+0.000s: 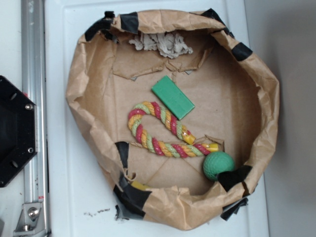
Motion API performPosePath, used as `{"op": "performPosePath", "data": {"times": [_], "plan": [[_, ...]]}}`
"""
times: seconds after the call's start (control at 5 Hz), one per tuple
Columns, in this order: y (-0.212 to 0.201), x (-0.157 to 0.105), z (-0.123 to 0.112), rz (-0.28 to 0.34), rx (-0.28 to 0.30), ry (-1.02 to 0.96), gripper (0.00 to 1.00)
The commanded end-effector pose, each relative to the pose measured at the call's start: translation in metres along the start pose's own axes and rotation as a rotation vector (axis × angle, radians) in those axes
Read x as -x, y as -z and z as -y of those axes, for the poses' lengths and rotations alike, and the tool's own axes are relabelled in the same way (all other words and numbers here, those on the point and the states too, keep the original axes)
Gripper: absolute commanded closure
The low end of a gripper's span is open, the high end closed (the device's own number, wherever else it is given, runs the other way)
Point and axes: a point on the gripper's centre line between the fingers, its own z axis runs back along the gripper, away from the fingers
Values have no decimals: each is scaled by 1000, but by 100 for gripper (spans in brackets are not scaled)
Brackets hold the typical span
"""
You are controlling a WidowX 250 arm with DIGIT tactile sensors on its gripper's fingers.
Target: Grab the green block.
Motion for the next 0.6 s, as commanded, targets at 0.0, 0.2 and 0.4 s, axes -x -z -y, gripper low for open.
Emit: {"op": "performPosePath", "data": {"times": [0.0,0.2,0.4], "plan": [[0,0,0,0,0,0,0],[21,-43,-12,-2,-40,169,0],[49,-70,-20,9,-49,265,0]]}}
